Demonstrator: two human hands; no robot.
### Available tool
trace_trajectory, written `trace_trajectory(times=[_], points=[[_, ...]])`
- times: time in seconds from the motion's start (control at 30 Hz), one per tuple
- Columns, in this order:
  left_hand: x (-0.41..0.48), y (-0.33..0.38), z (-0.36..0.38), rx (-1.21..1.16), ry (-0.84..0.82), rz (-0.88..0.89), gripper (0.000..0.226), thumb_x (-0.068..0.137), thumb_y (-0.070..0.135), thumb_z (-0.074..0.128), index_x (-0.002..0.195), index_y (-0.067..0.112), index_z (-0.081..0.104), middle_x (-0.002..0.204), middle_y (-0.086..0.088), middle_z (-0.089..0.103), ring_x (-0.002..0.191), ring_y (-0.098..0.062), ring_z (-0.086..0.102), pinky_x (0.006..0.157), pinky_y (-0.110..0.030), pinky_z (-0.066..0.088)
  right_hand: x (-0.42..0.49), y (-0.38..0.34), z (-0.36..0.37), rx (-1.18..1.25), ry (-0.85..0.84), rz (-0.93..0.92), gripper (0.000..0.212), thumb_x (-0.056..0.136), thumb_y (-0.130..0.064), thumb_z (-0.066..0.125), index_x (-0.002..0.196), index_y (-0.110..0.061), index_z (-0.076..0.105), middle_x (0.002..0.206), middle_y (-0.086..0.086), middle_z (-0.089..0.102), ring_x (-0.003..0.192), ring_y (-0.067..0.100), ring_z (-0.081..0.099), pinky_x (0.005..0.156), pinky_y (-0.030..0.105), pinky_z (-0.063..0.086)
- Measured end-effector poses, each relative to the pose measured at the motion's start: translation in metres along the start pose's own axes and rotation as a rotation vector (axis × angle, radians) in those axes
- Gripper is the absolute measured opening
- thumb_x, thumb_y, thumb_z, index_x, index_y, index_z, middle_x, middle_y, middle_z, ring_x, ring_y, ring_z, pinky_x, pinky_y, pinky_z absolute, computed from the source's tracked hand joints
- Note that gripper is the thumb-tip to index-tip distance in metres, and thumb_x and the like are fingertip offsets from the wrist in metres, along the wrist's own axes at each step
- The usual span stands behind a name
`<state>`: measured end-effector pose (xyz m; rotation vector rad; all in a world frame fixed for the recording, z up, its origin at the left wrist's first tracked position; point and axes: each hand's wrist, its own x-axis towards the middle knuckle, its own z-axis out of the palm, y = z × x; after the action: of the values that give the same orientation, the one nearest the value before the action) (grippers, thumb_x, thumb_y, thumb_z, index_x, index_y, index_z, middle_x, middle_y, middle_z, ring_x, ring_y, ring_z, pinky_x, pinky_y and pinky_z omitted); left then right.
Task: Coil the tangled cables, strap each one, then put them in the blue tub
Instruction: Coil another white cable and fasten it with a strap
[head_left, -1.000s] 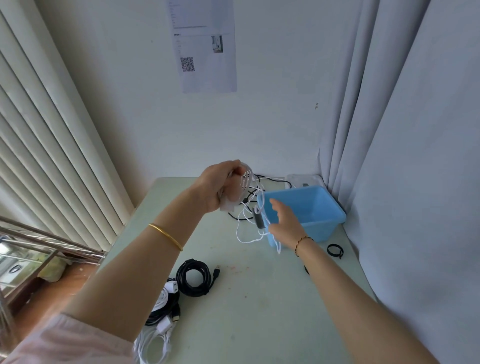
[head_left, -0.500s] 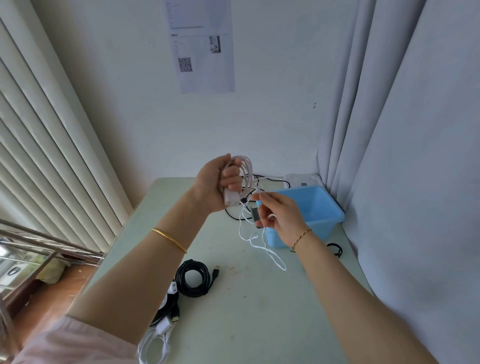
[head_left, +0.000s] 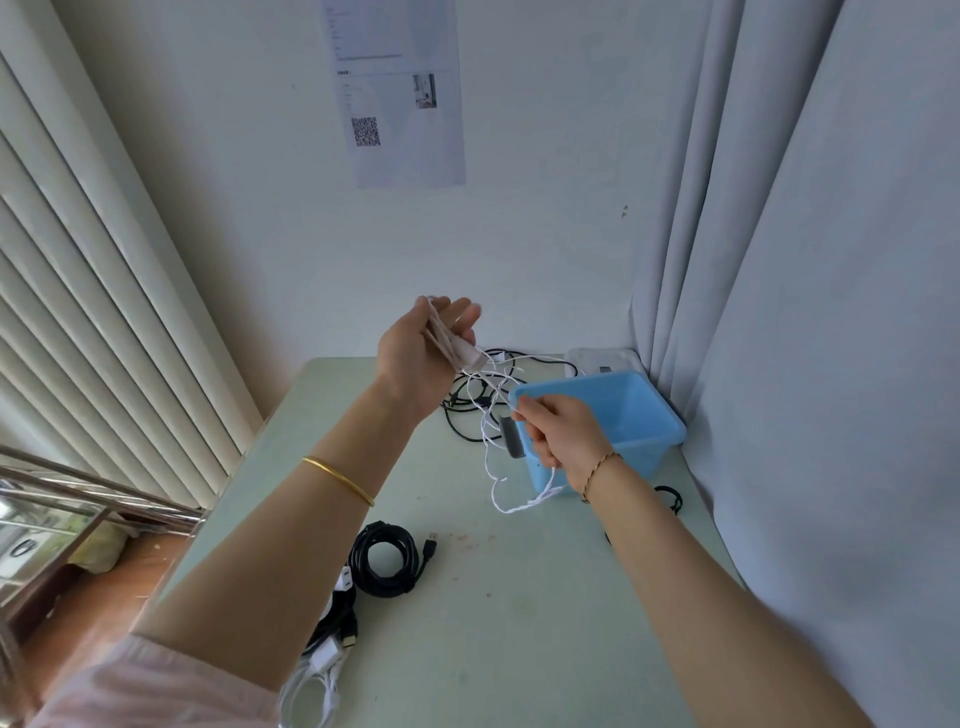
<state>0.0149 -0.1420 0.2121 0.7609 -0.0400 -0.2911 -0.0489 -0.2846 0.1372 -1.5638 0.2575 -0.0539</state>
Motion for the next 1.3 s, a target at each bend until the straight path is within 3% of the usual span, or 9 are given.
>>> trace_trajectory(times=[0.17,0.3,0.47,0.57,0.7,0.8,1.0,1.13,1.3], points=[[0.002,-0.009,-0.001,0.275,0.054,0.115,0.013,0.102,0.017,0.04,0.111,0.009,0.044,0.119,-0.006,0.046,0.099,-0.025,0.065,0.065,-0.027,0.048,-0.013,-0.02,0.007,-0.129,-0.152,-0.078,0.027,0.096,-0.022,0.051,0.078,-0.005,0.061,0.044,-0.008,0.032,0.038,0.007,0.022,0.037,0.016,0.018],[-0.002,-0.017,-0.001,0.765,0.012,0.322,0.011,0.101,0.016,0.042,0.092,0.018,0.047,0.1,0.005,0.049,0.102,-0.018,0.061,0.067,-0.023,0.05,-0.024,-0.038,0.005,-0.307,-0.219,-0.146,0.027,0.09,-0.024,0.059,0.071,-0.007,0.06,0.046,-0.003,0.035,0.041,0.013,0.026,0.038,0.018,0.024],[0.002,-0.018,-0.012,1.242,-0.149,0.316,0.018,0.101,0.015,0.041,0.087,0.003,0.045,0.103,-0.006,0.051,0.06,0.001,0.063,0.058,-0.027,0.048,-0.032,-0.058,-0.005,-0.369,-0.197,-0.245,0.025,0.085,-0.013,0.062,0.069,0.005,0.056,0.043,-0.005,0.039,0.035,0.011,0.034,0.042,0.02,0.035],[-0.009,-0.021,-0.009,1.41,-0.259,0.181,0.03,0.103,0.028,0.037,0.088,0.004,0.047,0.083,-0.009,0.063,0.047,-0.014,0.06,0.055,-0.043,0.047,-0.025,-0.063,-0.013,-0.273,-0.07,-0.313,0.013,0.081,-0.003,0.062,0.072,0.006,0.06,0.042,-0.009,0.04,0.037,0.005,0.036,0.047,0.025,0.041],[-0.023,-0.016,0.0,1.417,-0.381,-0.048,0.053,0.1,0.05,0.023,0.112,0.009,0.054,0.075,-0.013,0.07,0.043,-0.019,0.052,0.053,-0.028,0.042,-0.012,-0.066,-0.023,-0.253,0.068,-0.411,0.018,0.08,-0.002,0.064,0.072,-0.018,0.066,0.063,-0.003,0.057,0.057,0.004,0.051,0.05,0.02,0.046],[-0.029,-0.014,0.005,1.353,-0.458,-0.143,0.047,0.102,0.043,0.032,0.111,0.005,0.058,0.066,-0.01,0.068,0.037,-0.014,0.044,0.051,-0.027,0.039,0.003,-0.059,-0.034,-0.165,0.122,-0.414,0.016,0.081,-0.002,0.066,0.077,-0.018,0.065,0.071,-0.001,0.062,0.067,0.007,0.057,0.059,0.022,0.052],[-0.027,-0.003,0.011,0.593,-0.554,-0.358,0.051,0.097,0.033,0.029,0.096,0.002,0.069,0.039,-0.002,0.053,0.024,-0.006,0.03,0.037,-0.016,0.028,0.024,-0.018,-0.03,-0.041,0.121,-0.209,0.023,0.09,-0.01,0.058,0.068,-0.017,0.063,0.062,0.002,0.06,0.056,0.006,0.057,0.064,0.021,0.048],[-0.018,0.008,0.019,0.3,-0.427,-0.244,0.052,0.102,0.037,0.02,0.105,0.003,0.061,0.058,0.003,0.067,0.027,-0.002,0.038,0.037,-0.012,0.038,0.017,0.012,-0.015,-0.112,-0.128,-0.066,0.023,0.095,-0.018,0.052,0.08,-0.015,0.069,0.068,0.002,0.068,0.075,0.02,0.06,0.08,0.033,0.046],[-0.004,0.01,0.0,0.166,-0.179,-0.023,0.041,0.104,0.038,0.02,0.1,0.007,0.047,0.096,-0.006,0.074,0.047,-0.011,0.05,0.051,-0.017,0.045,-0.007,-0.009,-0.006,-0.106,-0.407,-0.096,0.027,0.097,-0.017,0.048,0.078,-0.005,0.062,0.052,0.003,0.054,0.052,0.026,0.048,0.089,0.049,0.049]])
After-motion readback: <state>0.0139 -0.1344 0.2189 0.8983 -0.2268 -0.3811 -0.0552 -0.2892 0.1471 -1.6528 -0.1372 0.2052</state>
